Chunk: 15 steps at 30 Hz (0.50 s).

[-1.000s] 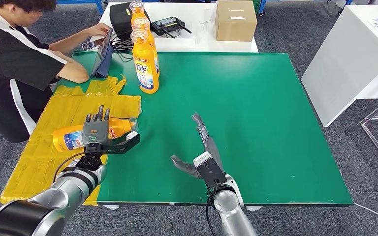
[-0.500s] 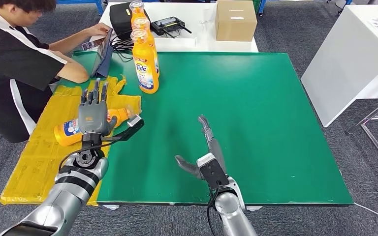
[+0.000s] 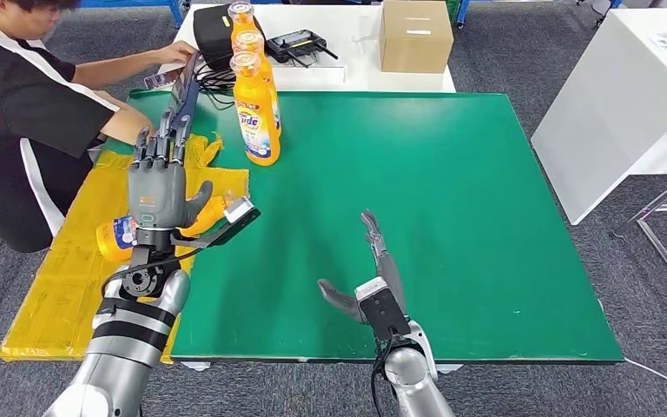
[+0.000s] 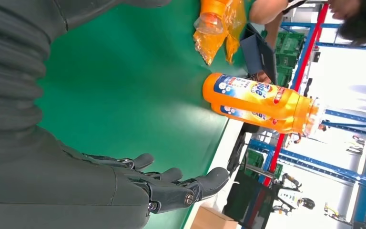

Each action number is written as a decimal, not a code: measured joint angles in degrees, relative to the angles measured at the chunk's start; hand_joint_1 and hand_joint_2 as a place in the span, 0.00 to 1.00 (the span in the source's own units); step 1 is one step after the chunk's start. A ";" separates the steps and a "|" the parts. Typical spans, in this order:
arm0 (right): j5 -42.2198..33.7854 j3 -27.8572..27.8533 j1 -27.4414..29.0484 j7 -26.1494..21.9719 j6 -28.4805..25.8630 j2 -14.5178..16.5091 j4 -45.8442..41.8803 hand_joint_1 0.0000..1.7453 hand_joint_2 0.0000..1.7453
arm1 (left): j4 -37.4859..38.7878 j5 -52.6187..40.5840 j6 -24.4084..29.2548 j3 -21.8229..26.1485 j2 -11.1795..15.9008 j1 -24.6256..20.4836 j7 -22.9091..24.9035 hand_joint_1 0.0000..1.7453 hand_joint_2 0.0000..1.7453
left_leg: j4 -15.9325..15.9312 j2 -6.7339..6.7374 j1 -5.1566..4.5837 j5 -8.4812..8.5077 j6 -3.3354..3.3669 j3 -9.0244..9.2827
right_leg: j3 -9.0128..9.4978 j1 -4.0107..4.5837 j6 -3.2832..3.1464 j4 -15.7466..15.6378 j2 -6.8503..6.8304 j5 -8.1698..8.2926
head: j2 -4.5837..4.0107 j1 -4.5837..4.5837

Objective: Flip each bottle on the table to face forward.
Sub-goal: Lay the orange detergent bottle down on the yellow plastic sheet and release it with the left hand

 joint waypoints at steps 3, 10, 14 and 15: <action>0.41 -0.46 0.85 0.07 -0.63 -0.27 -0.97 0.00 1.00 | 0.36 6.65 -0.97 3.69 -3.17 0.00 -12.38 0.00 1.00 | 0.00 -0.10 -0.03 0.00 0.00 0.01 | 0.00 0.02 0.00 -0.03 -0.08 0.00 | 0.00 0.00; 3.40 -6.04 7.76 -0.29 1.91 -1.34 -8.09 0.00 1.00 | 8.15 57.29 -33.69 8.01 -11.88 5.04 -32.13 0.00 1.00 | 0.00 0.03 -0.16 -0.13 0.10 -0.01 | 0.00 -0.06 0.05 -0.10 0.01 -0.05 | 0.00 0.01; 4.01 -11.77 11.80 -2.01 4.40 -1.36 -11.57 0.00 1.00 | 10.85 69.18 -45.37 6.92 -13.28 9.95 -31.85 0.00 1.00 | 0.00 -0.07 -0.16 -0.19 0.14 -0.08 | -0.02 -0.06 0.18 -0.12 -0.01 -0.15 | 0.00 0.00; 4.00 -12.92 12.45 -2.29 4.57 -1.36 -12.33 0.00 1.00 | 11.50 71.22 -47.40 6.90 -13.34 10.60 -31.75 0.00 1.00 | 0.00 -0.07 -0.15 -0.20 0.15 -0.09 | -0.03 -0.06 0.18 -0.12 0.00 -0.15 | 0.00 -0.01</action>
